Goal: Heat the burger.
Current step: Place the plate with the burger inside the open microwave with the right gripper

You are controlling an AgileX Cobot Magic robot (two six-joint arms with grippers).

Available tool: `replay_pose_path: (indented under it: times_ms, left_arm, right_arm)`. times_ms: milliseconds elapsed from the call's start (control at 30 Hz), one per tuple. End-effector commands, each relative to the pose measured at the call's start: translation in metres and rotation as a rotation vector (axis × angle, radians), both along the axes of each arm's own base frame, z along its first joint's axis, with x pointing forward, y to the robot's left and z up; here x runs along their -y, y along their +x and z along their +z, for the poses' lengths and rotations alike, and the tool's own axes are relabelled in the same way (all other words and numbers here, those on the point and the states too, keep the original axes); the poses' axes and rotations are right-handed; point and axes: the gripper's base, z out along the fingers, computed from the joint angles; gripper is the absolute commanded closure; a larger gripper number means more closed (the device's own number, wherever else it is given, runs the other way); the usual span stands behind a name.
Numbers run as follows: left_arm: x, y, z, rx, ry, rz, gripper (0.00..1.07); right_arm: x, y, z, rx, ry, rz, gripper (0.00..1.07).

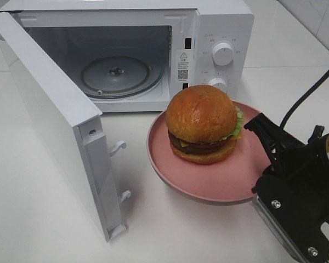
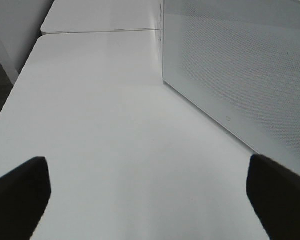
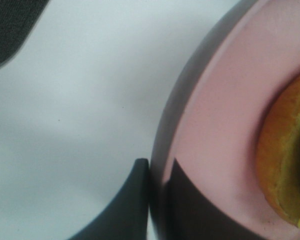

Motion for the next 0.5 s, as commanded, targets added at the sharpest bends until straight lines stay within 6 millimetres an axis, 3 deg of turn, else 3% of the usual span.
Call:
replay_pose_path:
  times_ms: [33,500]
  left_arm:
    - [-0.0002,-0.0026,-0.0004,0.02,0.0,0.004,0.07]
    - [-0.0002,-0.0026,-0.0004,0.02,0.0,0.004,0.07]
  right_arm:
    - [-0.0004,0.0052,0.0054,0.053,0.044,0.016,1.07]
    - [0.003,0.0091,0.0052,0.059,0.045,0.02,1.07]
